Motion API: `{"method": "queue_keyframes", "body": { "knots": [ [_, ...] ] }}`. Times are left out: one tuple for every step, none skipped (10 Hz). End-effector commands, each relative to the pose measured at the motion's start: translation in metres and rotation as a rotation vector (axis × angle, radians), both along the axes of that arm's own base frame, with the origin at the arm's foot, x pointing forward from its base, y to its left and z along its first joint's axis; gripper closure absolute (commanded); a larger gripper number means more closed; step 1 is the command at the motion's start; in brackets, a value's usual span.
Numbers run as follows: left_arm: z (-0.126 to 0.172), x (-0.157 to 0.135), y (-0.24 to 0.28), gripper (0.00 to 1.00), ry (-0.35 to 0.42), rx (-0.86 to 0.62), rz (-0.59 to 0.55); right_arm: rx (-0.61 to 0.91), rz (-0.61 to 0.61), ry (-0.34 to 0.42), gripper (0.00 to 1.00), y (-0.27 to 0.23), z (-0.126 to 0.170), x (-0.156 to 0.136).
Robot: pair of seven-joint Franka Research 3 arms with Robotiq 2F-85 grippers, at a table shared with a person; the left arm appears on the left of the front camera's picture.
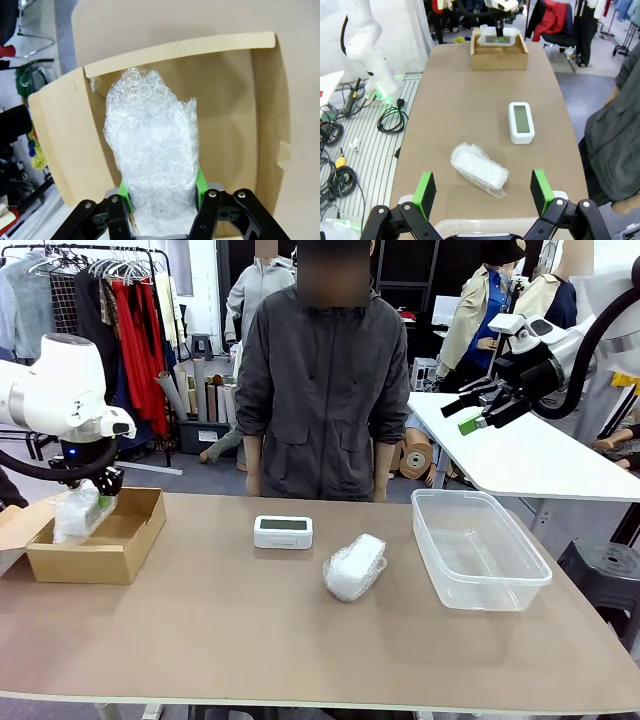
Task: Separate and place wrapped and unwrapped clocks.
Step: If the picked Digital clock is wrapped, place it in the Package Box ; if not, place it in the Organizing box.
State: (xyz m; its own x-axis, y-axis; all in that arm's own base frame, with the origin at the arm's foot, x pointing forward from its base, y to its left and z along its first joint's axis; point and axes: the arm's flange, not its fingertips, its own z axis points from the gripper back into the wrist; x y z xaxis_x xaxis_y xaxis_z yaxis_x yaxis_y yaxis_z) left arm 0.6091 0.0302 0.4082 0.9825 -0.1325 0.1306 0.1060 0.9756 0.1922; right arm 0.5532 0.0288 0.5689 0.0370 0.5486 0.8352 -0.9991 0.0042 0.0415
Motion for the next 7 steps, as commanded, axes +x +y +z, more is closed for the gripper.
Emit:
{"method": "queue_keyframes", "body": {
  "knots": [
    [-0.011, 0.009, 0.008, 1.00, -0.004, 0.014, 0.026, -0.003, 0.002, -0.004, 0.00, 0.001, 0.002, 0.000],
    [-0.016, 0.013, 0.011, 1.00, 0.005, 0.020, 0.020, -0.003, 0.002, -0.004, 0.00, 0.001, 0.002, 0.000],
    [-0.020, 0.014, 0.012, 1.00, -0.001, 0.027, 0.012, -0.003, 0.002, -0.004, 0.00, 0.001, 0.002, 0.000],
    [-0.025, 0.014, 0.012, 1.00, -0.006, 0.034, 0.011, -0.003, 0.002, -0.004, 0.00, 0.001, 0.002, 0.000],
    [-0.028, 0.016, 0.014, 1.00, -0.004, 0.042, 0.013, -0.003, 0.002, -0.004, 0.00, 0.001, 0.002, 0.000],
    [-0.033, 0.017, 0.015, 1.00, 0.001, 0.046, 0.021, -0.003, 0.002, -0.004, 0.00, 0.001, 0.002, 0.000],
    [-0.038, 0.019, 0.017, 1.00, 0.008, 0.058, 0.023, -0.003, 0.002, -0.004, 0.00, 0.001, 0.002, 0.000]
  ]
}}
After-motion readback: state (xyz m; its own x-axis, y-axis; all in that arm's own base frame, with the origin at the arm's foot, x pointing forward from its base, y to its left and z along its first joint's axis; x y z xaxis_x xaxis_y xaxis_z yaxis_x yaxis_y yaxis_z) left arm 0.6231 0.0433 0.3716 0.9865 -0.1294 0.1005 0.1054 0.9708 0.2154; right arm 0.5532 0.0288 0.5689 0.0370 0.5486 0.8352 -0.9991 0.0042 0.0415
